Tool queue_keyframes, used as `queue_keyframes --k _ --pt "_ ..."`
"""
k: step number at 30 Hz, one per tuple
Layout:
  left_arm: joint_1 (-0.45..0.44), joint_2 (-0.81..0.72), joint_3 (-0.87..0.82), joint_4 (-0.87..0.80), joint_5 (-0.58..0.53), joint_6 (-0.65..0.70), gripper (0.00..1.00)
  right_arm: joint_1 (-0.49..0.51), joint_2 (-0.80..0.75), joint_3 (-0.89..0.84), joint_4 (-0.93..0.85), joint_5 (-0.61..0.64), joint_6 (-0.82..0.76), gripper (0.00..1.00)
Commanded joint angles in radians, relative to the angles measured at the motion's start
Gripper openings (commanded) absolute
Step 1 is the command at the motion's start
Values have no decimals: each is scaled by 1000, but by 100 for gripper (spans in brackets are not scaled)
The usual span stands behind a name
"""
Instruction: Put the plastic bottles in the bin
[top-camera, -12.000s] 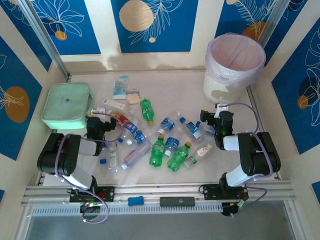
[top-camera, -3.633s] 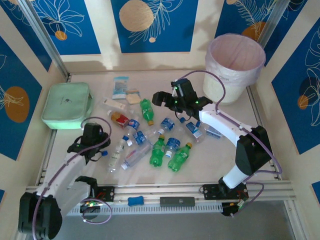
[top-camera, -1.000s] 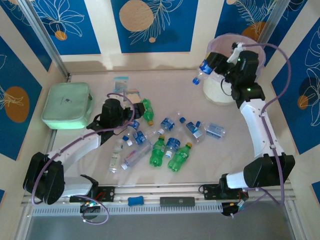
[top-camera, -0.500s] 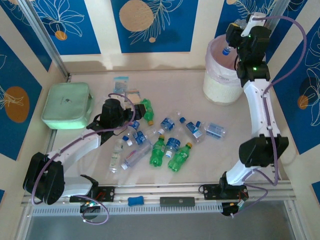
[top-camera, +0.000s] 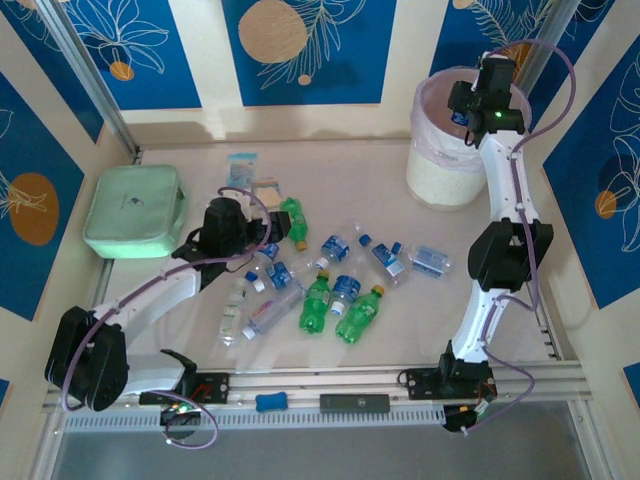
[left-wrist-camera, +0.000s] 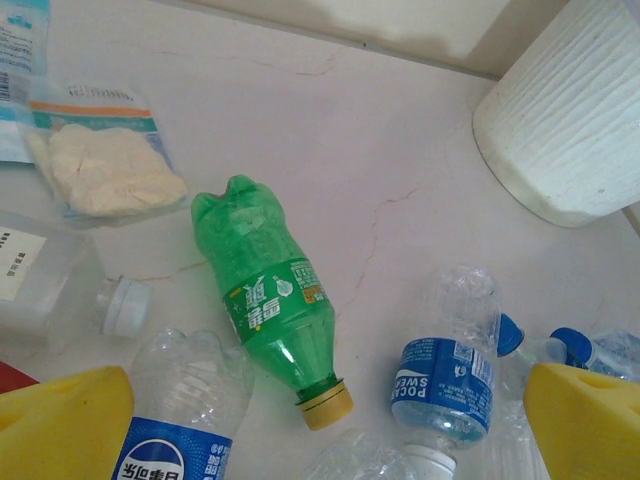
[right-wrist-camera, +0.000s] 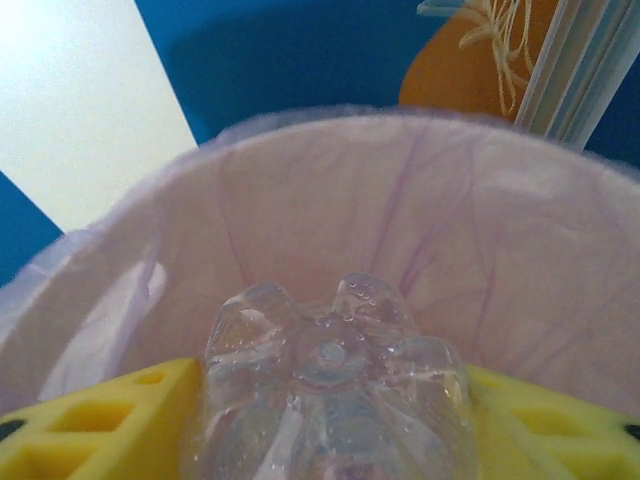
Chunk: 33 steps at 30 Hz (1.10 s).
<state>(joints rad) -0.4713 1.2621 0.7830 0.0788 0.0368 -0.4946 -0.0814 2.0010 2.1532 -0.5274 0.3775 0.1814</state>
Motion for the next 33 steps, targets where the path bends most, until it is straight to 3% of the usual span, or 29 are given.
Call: queue_keyframes --k 1,6,11,14,23,33 --pt "7 -45 26 -30 -2 43 100 -6 16 121 -107 -17 38 69" --pt "7 -50 15 -26 -16 48 100 3 11 215 -167 -47 45 82" --pt "7 -17 19 4 -4 37 100 37 -60 227 -242 -100 68 84" --pt "7 11 28 22 4 33 100 85 -158 115 -248 -128 64 85" --pt "7 110 55 91 60 -5 100 333 -471 -443 -126 -135 52 88" --pt "7 149 57 138 94 -38 100 480 -522 -743 -206 -244 156 91"
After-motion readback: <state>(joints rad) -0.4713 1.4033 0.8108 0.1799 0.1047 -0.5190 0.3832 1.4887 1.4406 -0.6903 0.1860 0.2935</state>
